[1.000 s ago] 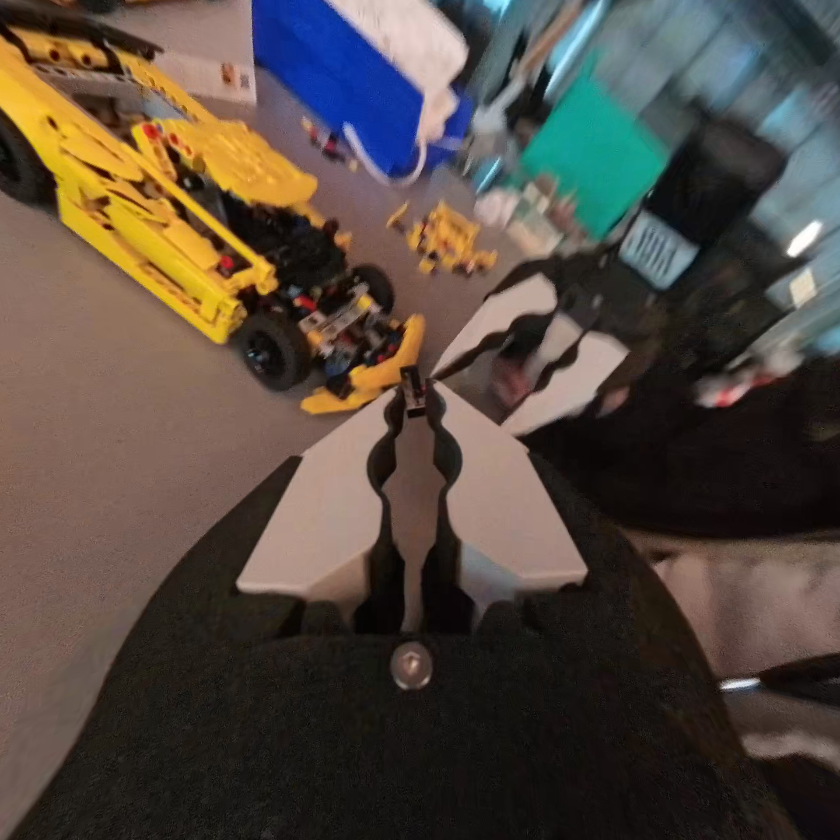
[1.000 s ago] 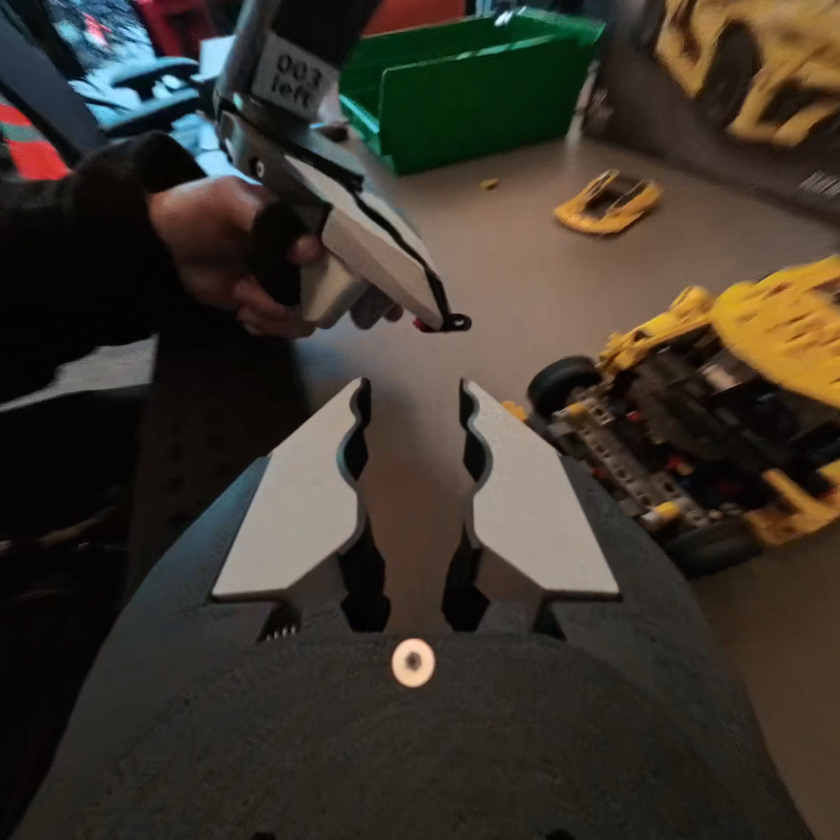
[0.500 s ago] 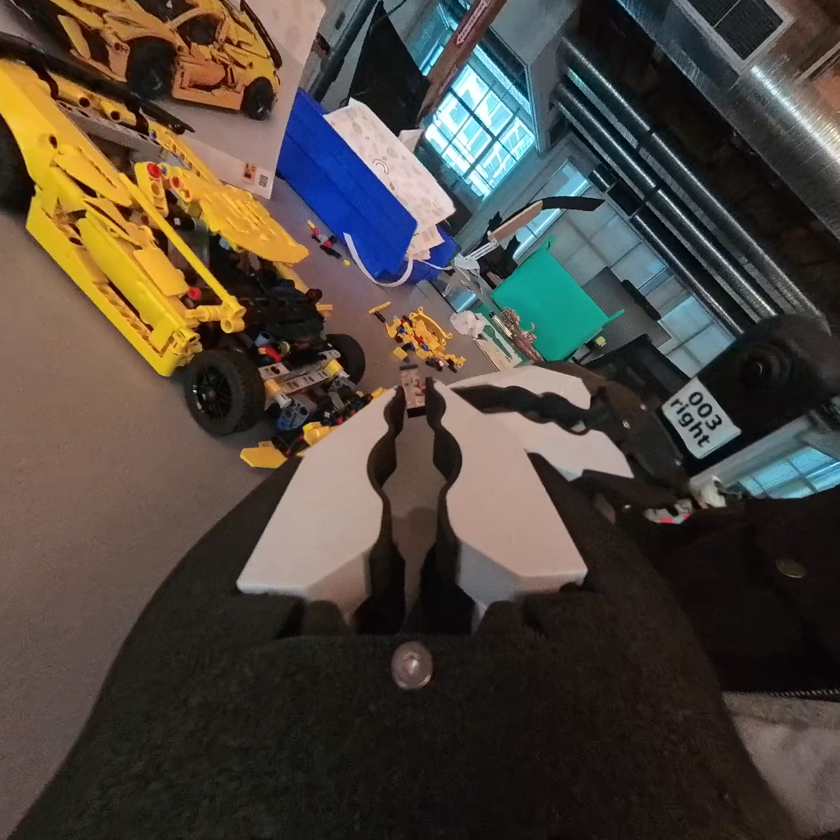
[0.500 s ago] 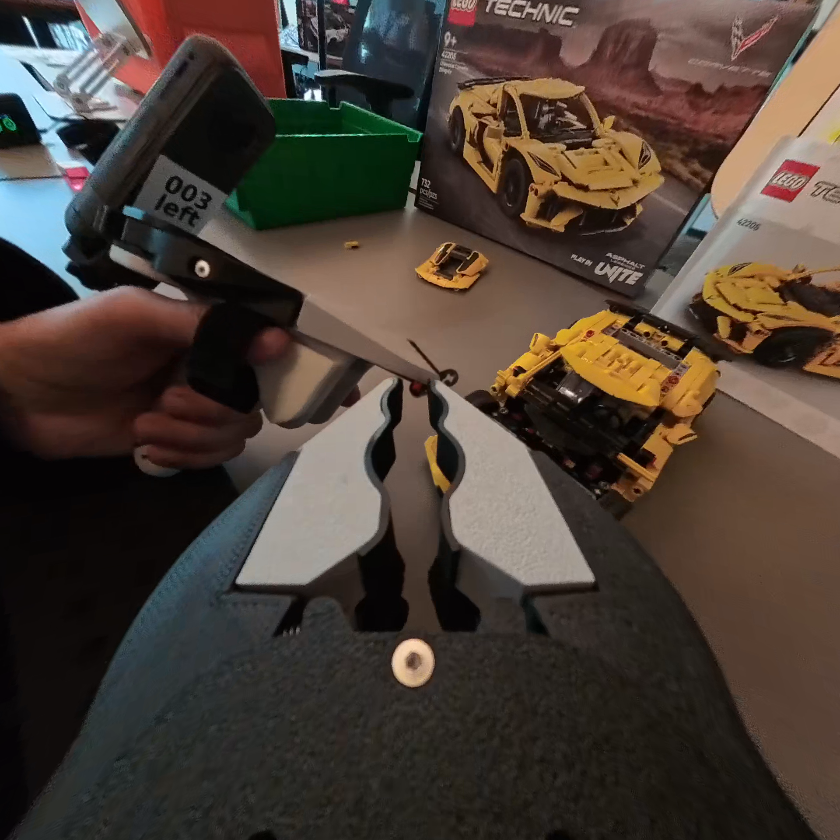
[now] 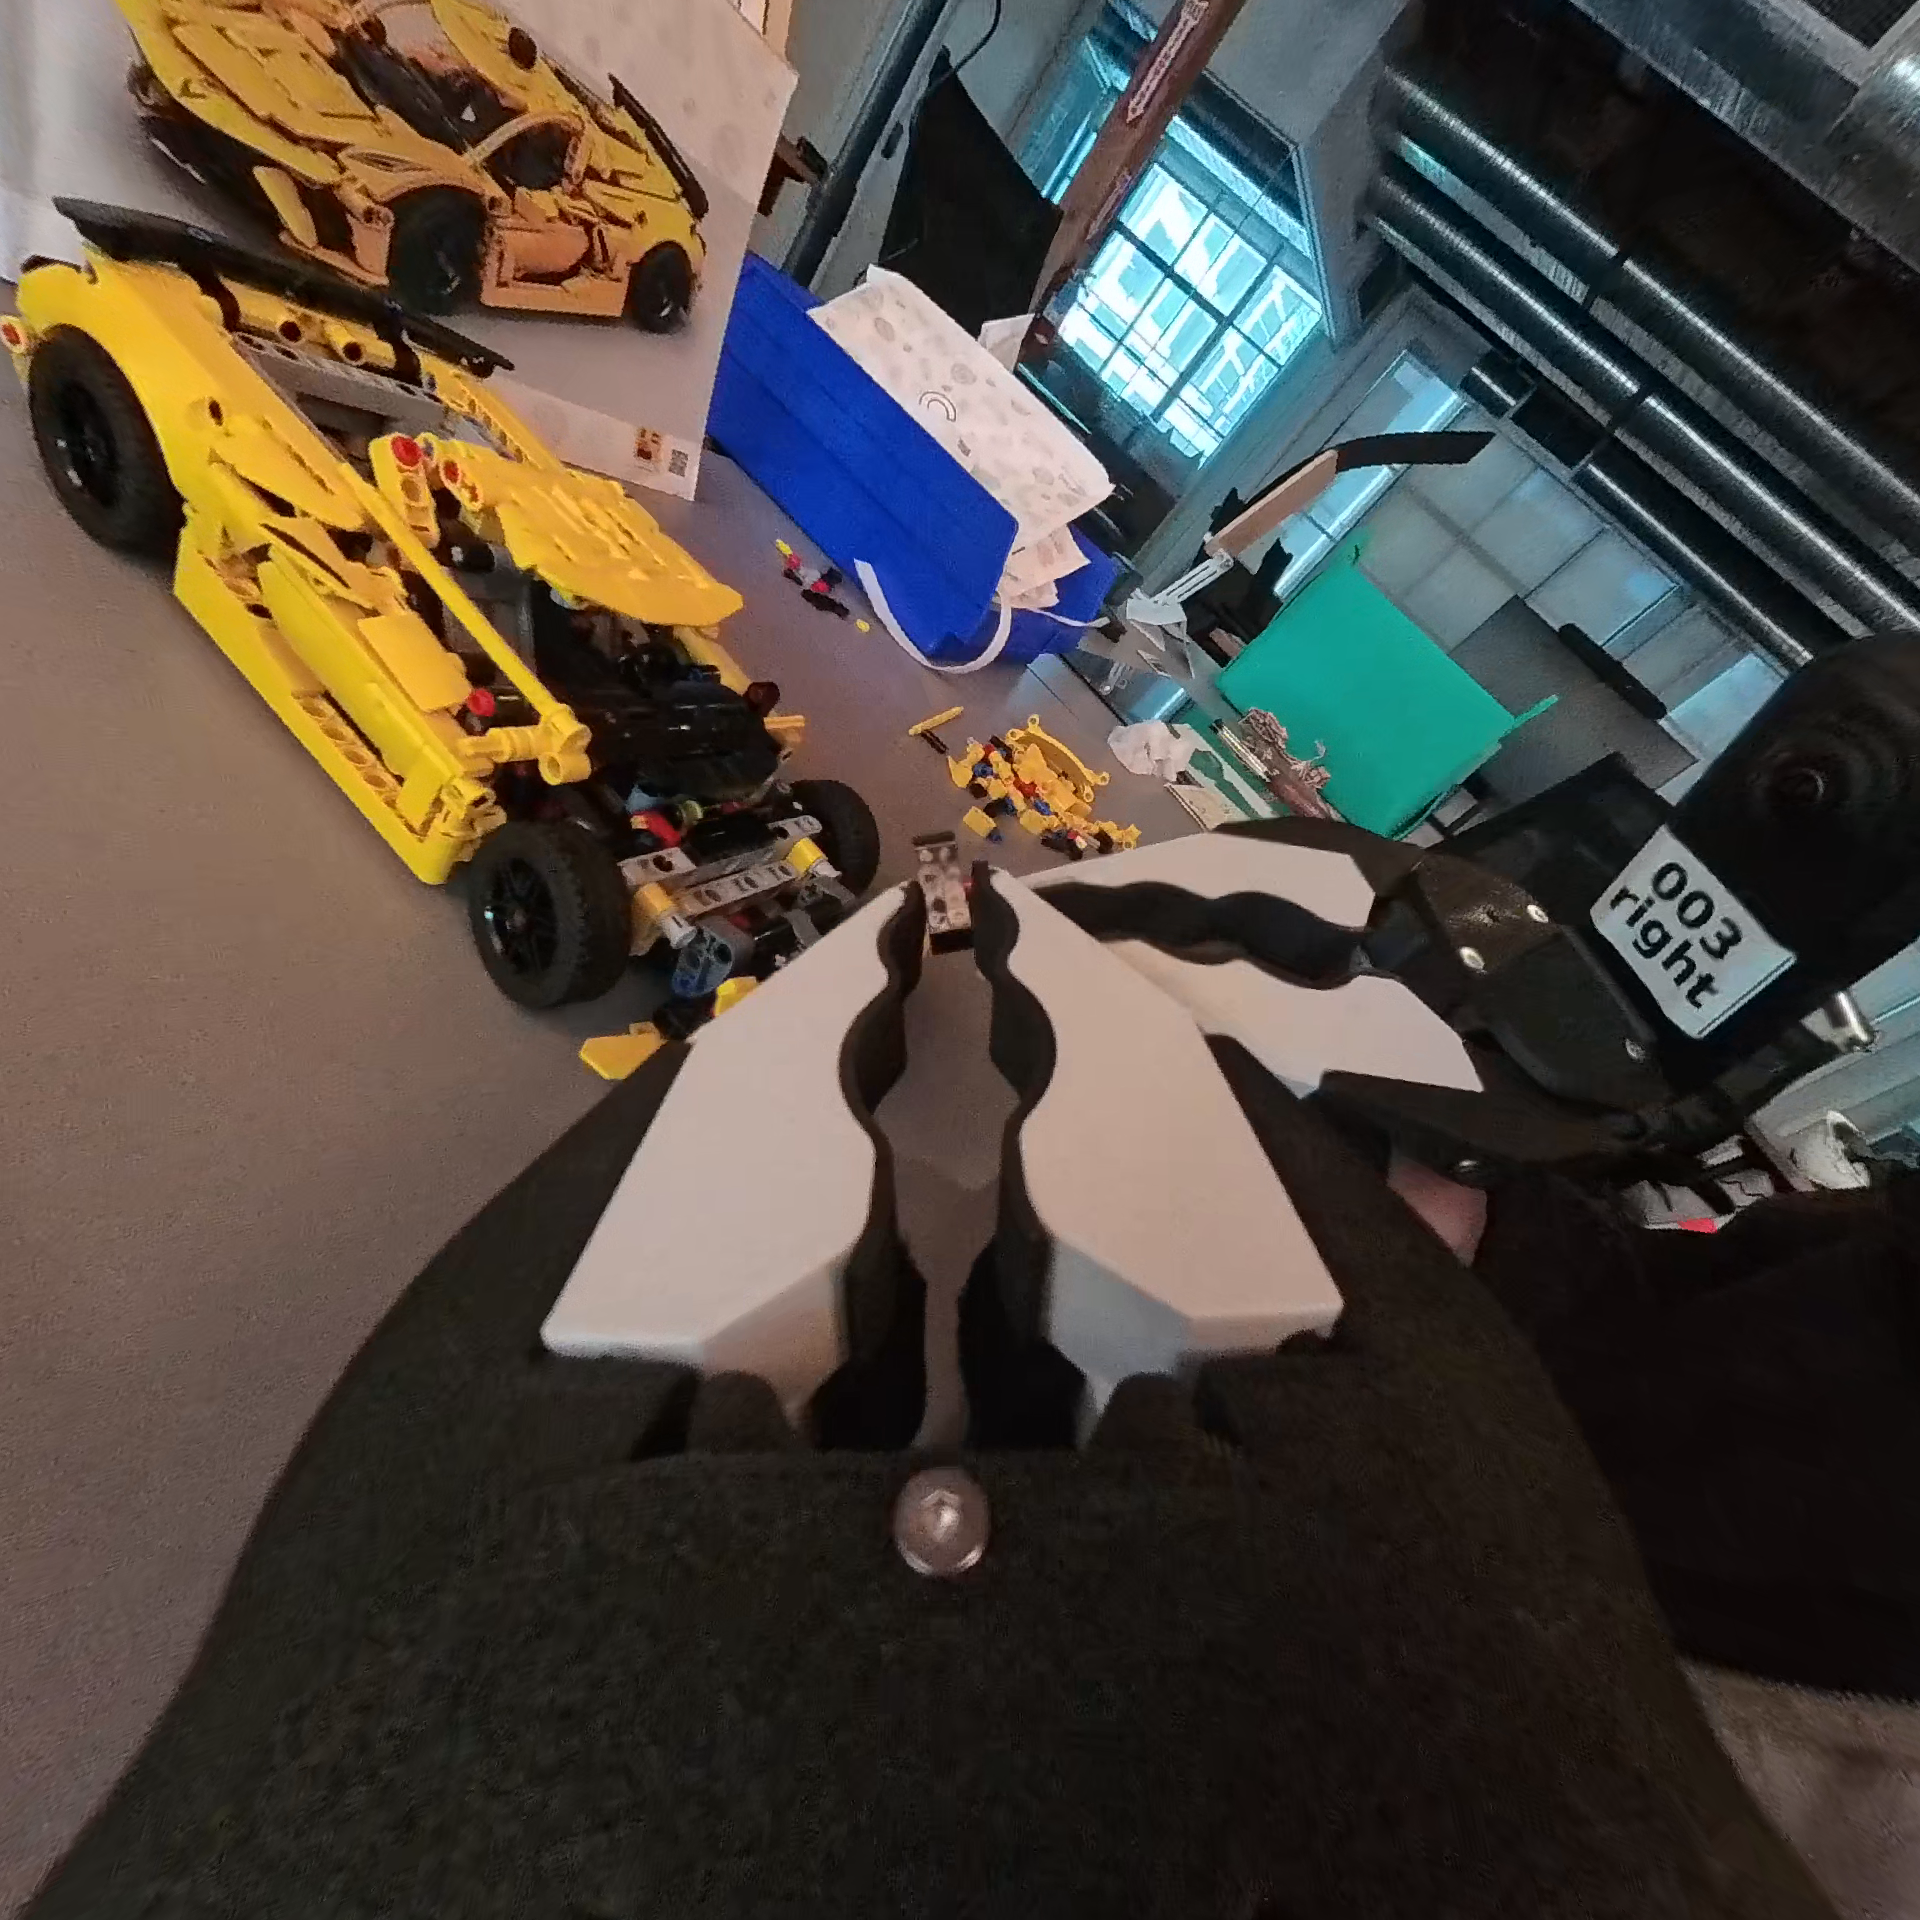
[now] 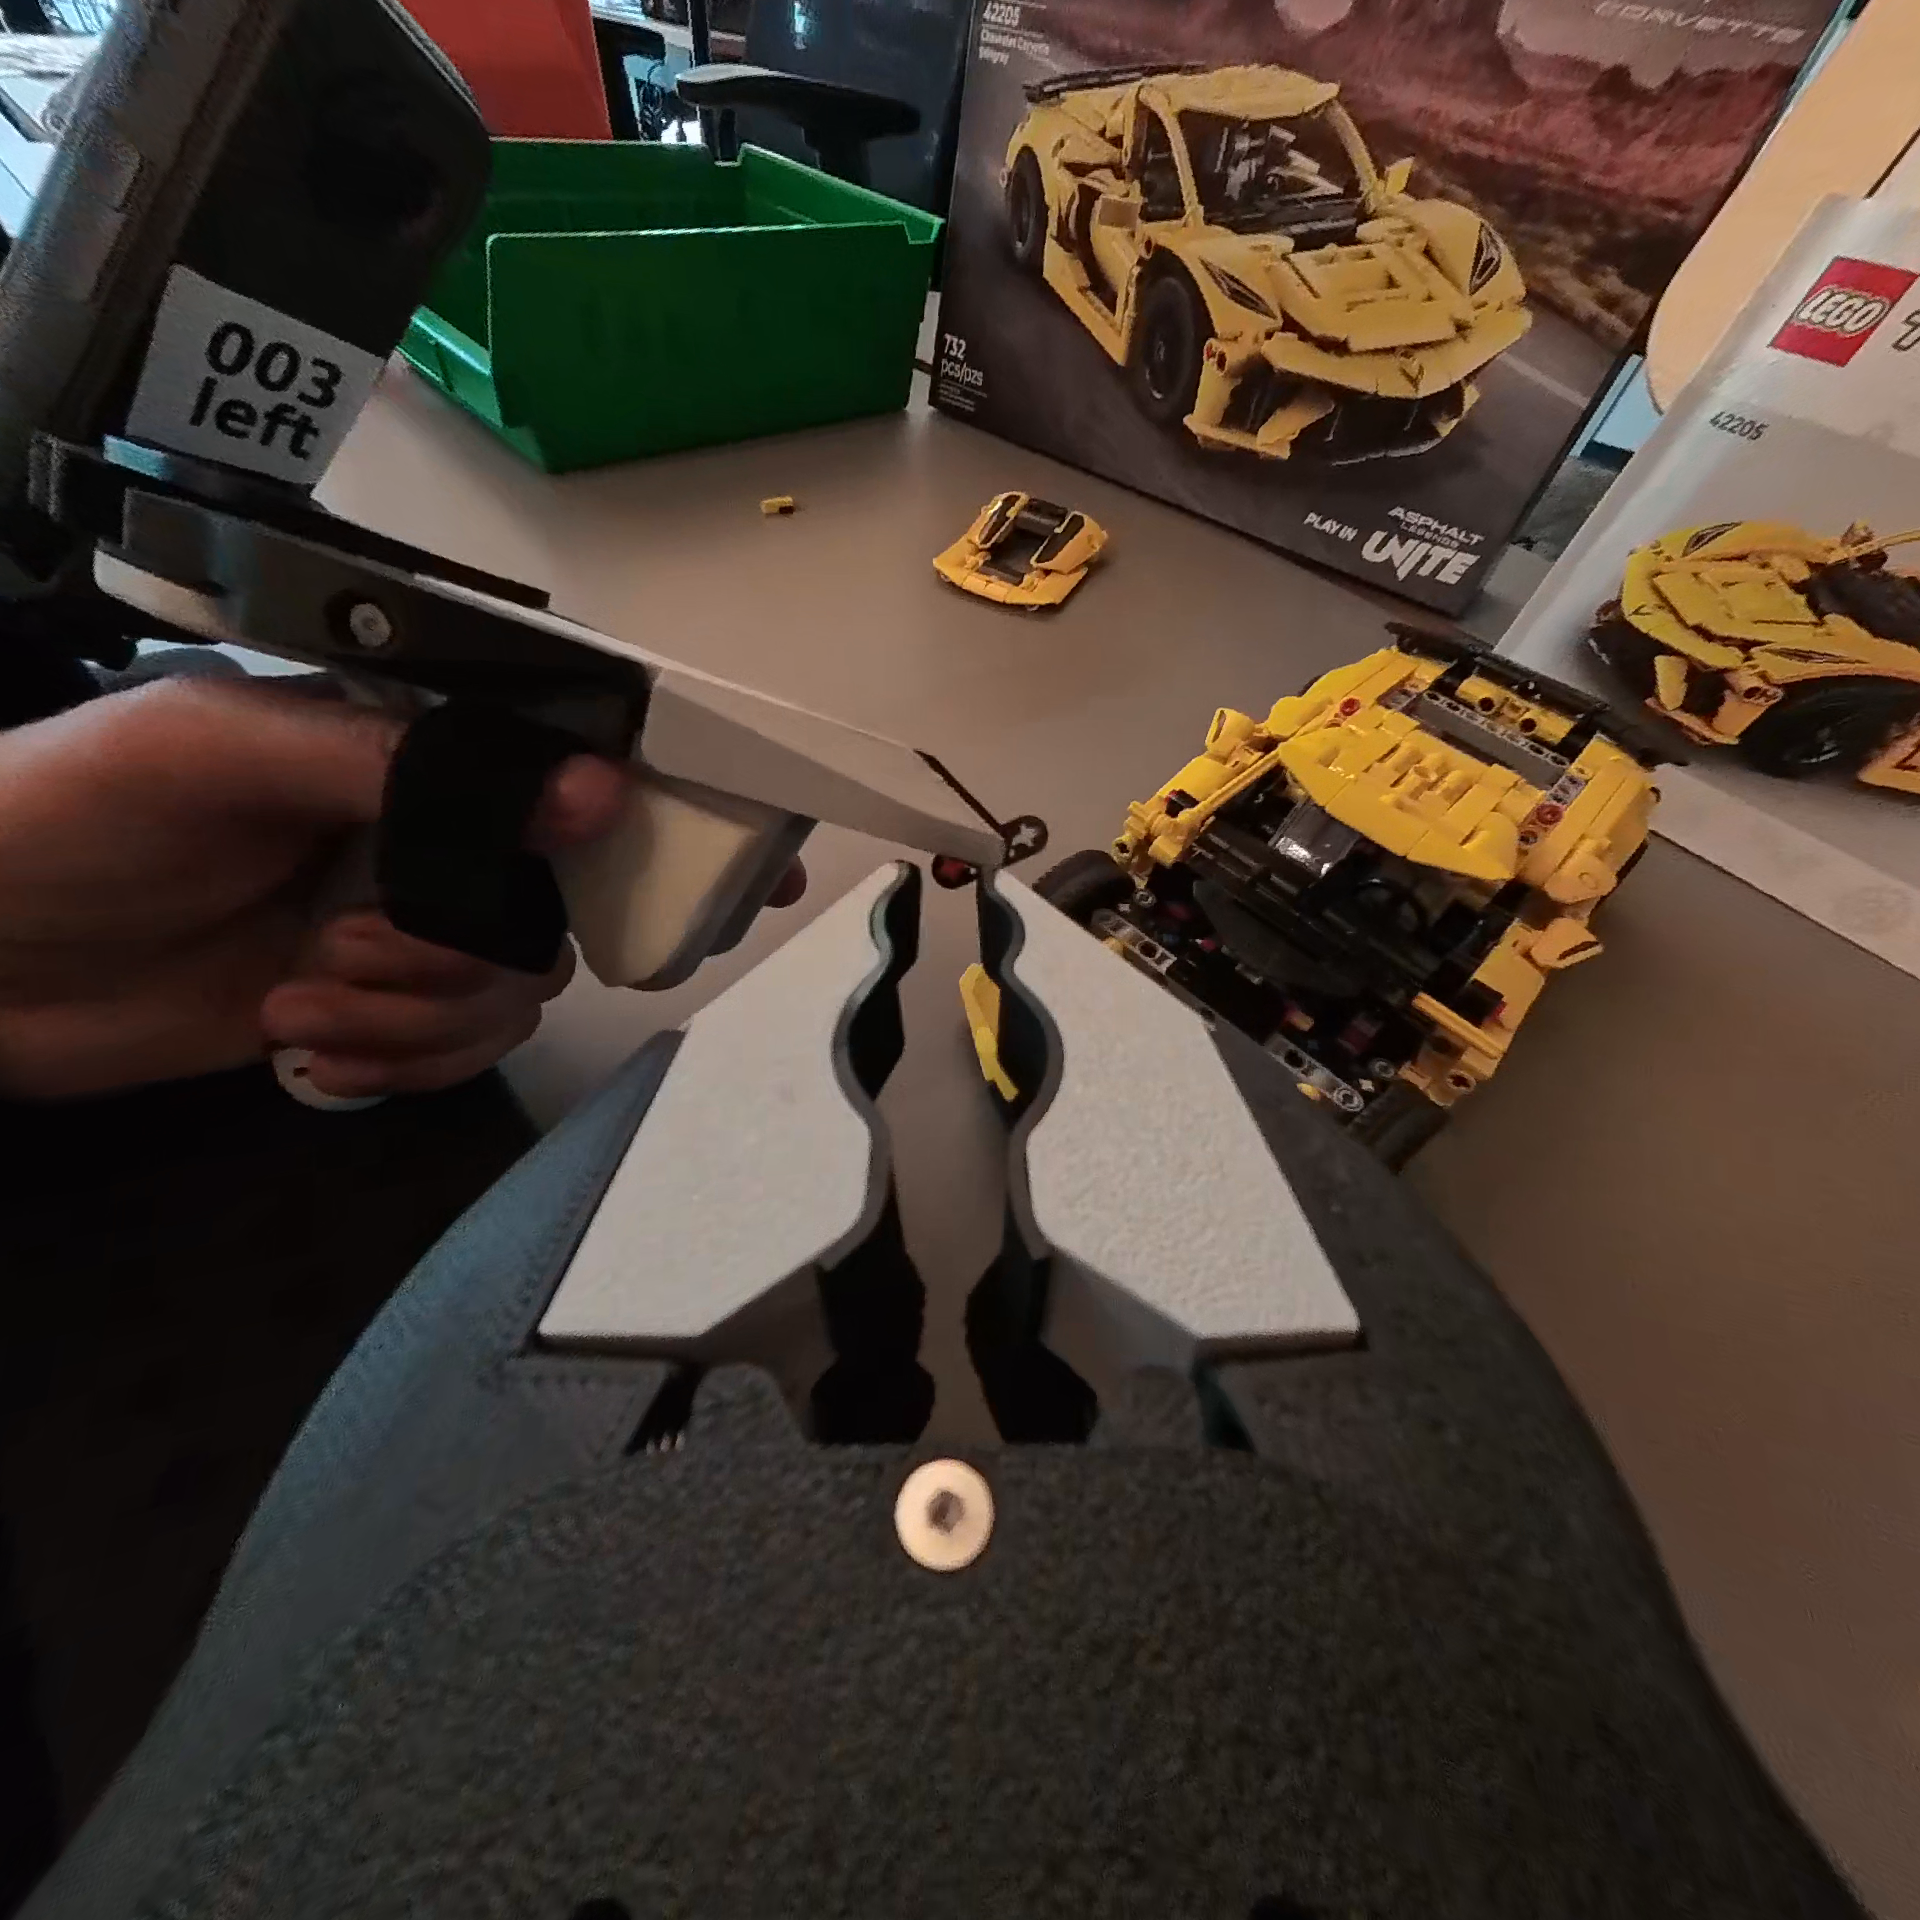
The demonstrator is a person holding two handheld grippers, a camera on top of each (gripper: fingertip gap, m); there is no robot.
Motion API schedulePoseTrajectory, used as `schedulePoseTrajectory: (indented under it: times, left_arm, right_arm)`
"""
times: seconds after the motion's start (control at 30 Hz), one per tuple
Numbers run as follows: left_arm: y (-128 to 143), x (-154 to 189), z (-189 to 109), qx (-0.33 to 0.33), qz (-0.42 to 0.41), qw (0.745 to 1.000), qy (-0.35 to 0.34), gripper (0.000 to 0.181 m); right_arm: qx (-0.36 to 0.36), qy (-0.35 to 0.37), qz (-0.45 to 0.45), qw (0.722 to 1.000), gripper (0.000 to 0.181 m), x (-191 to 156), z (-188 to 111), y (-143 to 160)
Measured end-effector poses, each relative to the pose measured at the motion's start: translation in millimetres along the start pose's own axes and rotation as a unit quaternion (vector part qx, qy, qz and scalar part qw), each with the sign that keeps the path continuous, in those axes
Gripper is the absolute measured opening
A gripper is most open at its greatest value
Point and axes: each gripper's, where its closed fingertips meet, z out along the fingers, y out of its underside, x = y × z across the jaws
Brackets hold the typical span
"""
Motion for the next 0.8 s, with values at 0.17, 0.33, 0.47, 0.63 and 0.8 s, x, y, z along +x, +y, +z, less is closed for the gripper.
schedulePoseTrajectory:
  times: [0.17,0.33,0.47,0.63,0.8]
  left_arm:
    - [0.8,2.9,0.7,0.000,0.036,0.999,-0.015,0.008]
    - [0.4,5.0,0.9,0.005,0.102,0.993,-0.055,0.008]
    - [-1.9,8.7,-1.2,0.011,0.132,0.990,-0.057,0.008]
    - [-2.0,8.4,-1.4,0.000,0.173,0.983,-0.061,0.007]
    - [-2.0,6.0,-2.3,-0.009,0.191,0.979,-0.063,0.006]
  right_arm:
    - [-0.001,0.014,-0.011,1.000,0.006,2.6,-2.6,-1.1]
    - [-0.003,0.017,-0.031,0.999,0.003,2.2,-5.3,-1.5]
    - [0.000,0.024,-0.077,0.997,0.002,0.5,-7.7,-3.7]
    - [0.003,0.011,-0.056,0.998,0.002,2.3,-8.9,-3.1]
    - [0.005,0.008,-0.045,0.999,0.000,4.8,-9.5,-2.3]
